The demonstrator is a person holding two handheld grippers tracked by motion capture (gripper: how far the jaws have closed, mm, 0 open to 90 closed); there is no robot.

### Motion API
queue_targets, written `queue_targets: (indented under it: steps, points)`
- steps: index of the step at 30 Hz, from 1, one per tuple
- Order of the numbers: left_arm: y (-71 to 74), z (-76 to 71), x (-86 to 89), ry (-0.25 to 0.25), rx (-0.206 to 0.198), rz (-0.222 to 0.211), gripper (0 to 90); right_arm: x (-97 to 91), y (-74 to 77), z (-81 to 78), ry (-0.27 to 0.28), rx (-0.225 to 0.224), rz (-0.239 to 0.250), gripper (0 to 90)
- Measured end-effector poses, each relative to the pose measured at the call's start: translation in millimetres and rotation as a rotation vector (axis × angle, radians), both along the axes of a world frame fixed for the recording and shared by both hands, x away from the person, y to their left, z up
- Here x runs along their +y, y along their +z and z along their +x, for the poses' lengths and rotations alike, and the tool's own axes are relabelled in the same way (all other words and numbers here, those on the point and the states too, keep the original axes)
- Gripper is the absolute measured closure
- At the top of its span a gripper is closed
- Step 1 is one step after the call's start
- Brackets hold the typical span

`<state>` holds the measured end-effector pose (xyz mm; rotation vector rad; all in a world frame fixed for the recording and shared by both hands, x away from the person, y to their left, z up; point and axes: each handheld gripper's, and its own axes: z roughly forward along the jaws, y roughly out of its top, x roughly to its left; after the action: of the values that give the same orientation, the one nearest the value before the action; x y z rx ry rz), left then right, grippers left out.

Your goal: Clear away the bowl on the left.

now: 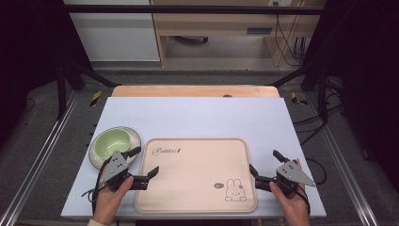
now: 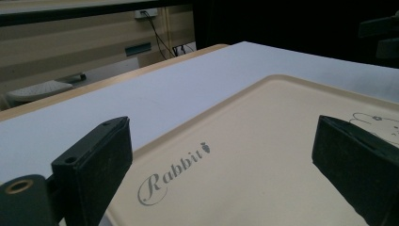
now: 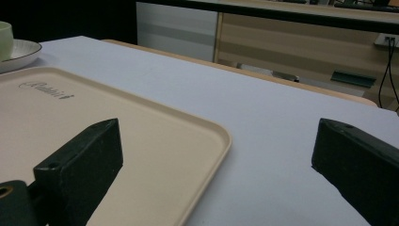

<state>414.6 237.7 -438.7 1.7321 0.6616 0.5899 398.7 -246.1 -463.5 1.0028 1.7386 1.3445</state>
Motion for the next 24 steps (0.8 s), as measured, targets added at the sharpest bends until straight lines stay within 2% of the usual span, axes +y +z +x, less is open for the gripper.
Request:
queue_targets:
  steps: [3, 8, 13, 14, 24]
  points:
    - [2.4, 0.9, 5.9, 0.019, -0.007, -0.013, 5.5, 0.9, -0.2, -0.1, 0.008, -0.004, -0.01, 2.7]
    - [2.8, 2.2, 6.0, 0.019, -0.006, -0.014, 5.6, 1.2, -0.6, -0.1, 0.009, -0.003, -0.013, 2.7]
    - [5.8, 1.4, 4.9, 0.012, -0.024, 0.01, 5.5, 1.3, -0.7, 0.0, 0.009, -0.005, -0.015, 2.8]
    - [7.9, 1.1, 4.5, 0.018, -0.039, 0.021, 5.5, 1.5, -0.7, 0.0, 0.009, -0.004, -0.016, 2.8]
    - [9.7, 3.4, 13.2, 0.053, -0.035, 0.006, 5.6, 2.1, -0.6, -0.2, 0.018, -0.003, -0.012, 2.8]
